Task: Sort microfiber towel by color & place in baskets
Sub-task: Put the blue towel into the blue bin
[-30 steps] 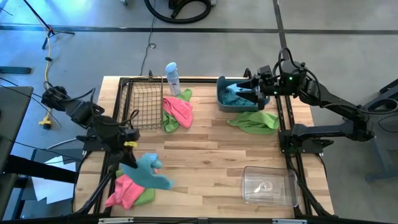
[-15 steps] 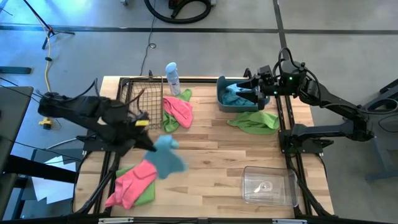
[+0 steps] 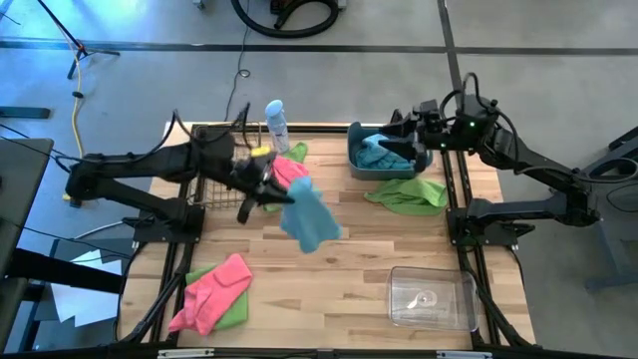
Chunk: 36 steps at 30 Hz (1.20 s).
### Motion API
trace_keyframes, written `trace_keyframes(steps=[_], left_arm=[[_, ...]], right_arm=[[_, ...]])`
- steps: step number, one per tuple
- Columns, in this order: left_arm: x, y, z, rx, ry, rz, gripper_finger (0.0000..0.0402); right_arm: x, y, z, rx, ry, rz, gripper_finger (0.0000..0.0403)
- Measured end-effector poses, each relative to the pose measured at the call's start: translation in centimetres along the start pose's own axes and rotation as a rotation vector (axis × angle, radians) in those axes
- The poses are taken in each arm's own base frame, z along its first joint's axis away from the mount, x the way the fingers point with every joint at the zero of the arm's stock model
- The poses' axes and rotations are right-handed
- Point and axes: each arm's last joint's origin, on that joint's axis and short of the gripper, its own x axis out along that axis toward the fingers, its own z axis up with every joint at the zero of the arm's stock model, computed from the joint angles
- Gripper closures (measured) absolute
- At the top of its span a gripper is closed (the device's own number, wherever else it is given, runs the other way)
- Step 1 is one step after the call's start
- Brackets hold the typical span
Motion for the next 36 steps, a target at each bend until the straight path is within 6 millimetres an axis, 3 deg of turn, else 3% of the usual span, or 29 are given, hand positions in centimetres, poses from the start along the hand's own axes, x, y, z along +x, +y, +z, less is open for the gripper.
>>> trace_keyframes(steps=[8,15,24,31,36], left_arm=[[-0.8,2.2,1.9,0.094,-0.164,0.077,0.0401],[-0.7,3.1,2.4,0.128,-0.208,0.064,0.0401],[0.1,4.3,2.9,0.147,-0.248,0.029,0.0401],[-1.1,4.1,4.7,0.184,-0.261,0.060,0.0401],[-1.1,4.3,4.7,0.185,-0.255,0.066,0.0401]], right_arm=[[-0.1,0.4,1.0,0.010,-0.100,0.044,0.0171],[0.0,0.6,1.4,-0.004,-0.133,0.070,0.0171],[3.8,2.1,0.4,-0.058,-0.118,0.239,0.0171],[5.9,2.9,-1.0,-0.186,-0.105,0.188,0.0171],[6.9,3.3,-1.7,-0.237,-0.095,0.144,0.0171]])
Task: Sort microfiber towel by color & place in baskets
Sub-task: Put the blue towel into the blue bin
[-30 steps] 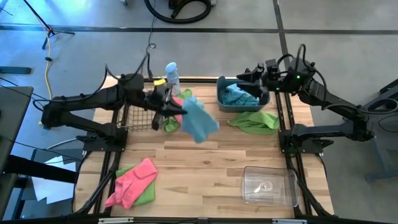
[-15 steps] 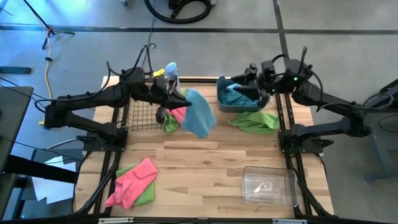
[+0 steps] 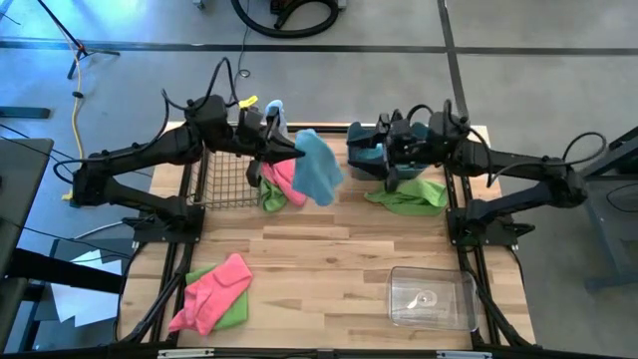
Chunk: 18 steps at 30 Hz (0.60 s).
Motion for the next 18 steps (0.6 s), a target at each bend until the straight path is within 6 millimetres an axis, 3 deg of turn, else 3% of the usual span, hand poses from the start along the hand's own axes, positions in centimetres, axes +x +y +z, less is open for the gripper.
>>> trace_keyframes(steps=[9,18], left_arm=[[0.6,0.2,-0.4,-0.023,0.014,-0.001,0.0401],[2.6,0.9,-1.6,-0.016,0.018,-0.014,0.0401]], right_arm=[[1.1,-0.1,-1.0,0.007,0.035,-0.042,0.0171],[1.6,-0.2,-1.5,0.012,0.055,-0.049,0.0171]])
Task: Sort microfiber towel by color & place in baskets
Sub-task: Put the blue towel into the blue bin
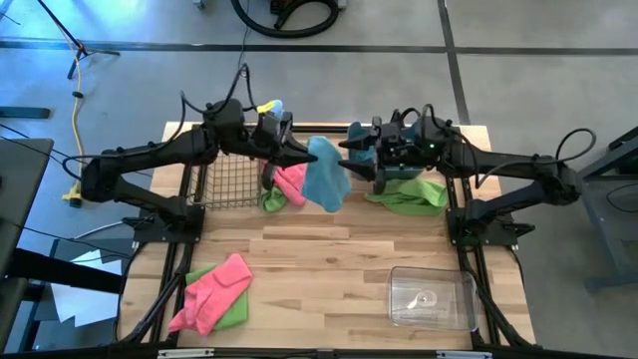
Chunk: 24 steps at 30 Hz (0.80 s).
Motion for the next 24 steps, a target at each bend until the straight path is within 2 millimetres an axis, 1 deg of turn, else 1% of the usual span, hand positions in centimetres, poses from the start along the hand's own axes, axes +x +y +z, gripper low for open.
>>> trace_keyframes(steps=[2,6,9,15,24], left_arm=[[0.3,0.1,0.0,0.007,-0.017,-0.002,0.0401],[0.3,0.1,0.2,0.013,-0.041,-0.004,0.0401],[0.3,0.1,0.3,0.021,-0.042,-0.005,0.0401],[0.7,0.4,-0.1,0.023,-0.030,-0.002,0.0401],[1.0,0.5,-0.2,0.030,-0.039,-0.001,0.0401]], right_arm=[[0.3,-0.1,-0.3,-0.005,0.008,-0.002,0.0171],[0.8,-0.2,-0.6,-0.003,0.018,-0.003,0.0171],[1.4,-0.4,-1.2,0.032,0.037,0.004,0.0171],[2.5,-0.3,-1.6,0.069,0.026,0.120,0.0171],[2.6,-0.2,-1.7,0.070,0.032,0.136,0.0172]])
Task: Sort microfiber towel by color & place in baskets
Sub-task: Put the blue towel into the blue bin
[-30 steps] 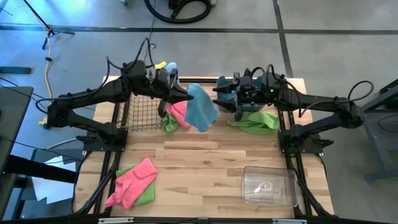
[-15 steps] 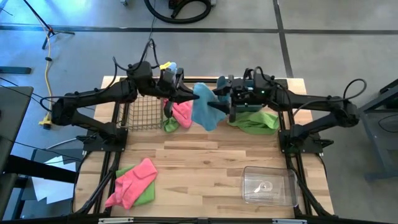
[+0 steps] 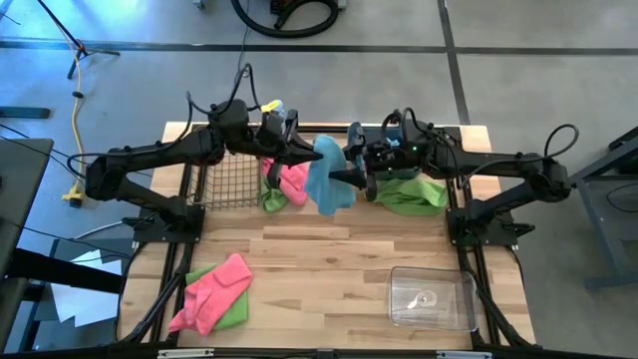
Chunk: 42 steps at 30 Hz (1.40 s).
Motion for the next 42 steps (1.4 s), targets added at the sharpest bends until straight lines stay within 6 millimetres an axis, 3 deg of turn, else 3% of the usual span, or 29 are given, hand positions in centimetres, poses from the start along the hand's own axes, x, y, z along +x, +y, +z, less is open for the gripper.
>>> trace_keyframes(steps=[3,6,12,28,34,42], left_arm=[[0.0,0.0,0.0,0.012,-0.001,0.001,0.0401],[0.0,0.0,0.0,0.025,0.000,0.005,0.0401],[-0.1,0.3,0.0,0.026,0.000,0.015,0.0401],[-1.1,0.3,-0.2,-0.039,0.076,0.112,0.0314],[-4.0,-0.1,0.4,-0.074,0.154,0.162,0.0299],[-7.8,-1.1,1.1,-0.078,0.233,0.274,0.0298]], right_arm=[[0.0,0.0,-0.1,0.003,0.006,-0.002,0.0185],[0.0,0.0,-0.1,0.002,0.004,-0.012,0.0225],[0.0,0.0,-0.1,0.003,0.006,-0.013,0.0383],[-0.8,-0.4,0.3,0.025,0.016,-0.024,0.0401],[-3.5,-0.6,1.3,-0.008,0.050,-0.080,0.0402],[-8.7,-0.1,2.9,-0.037,0.073,-0.187,0.0402]])
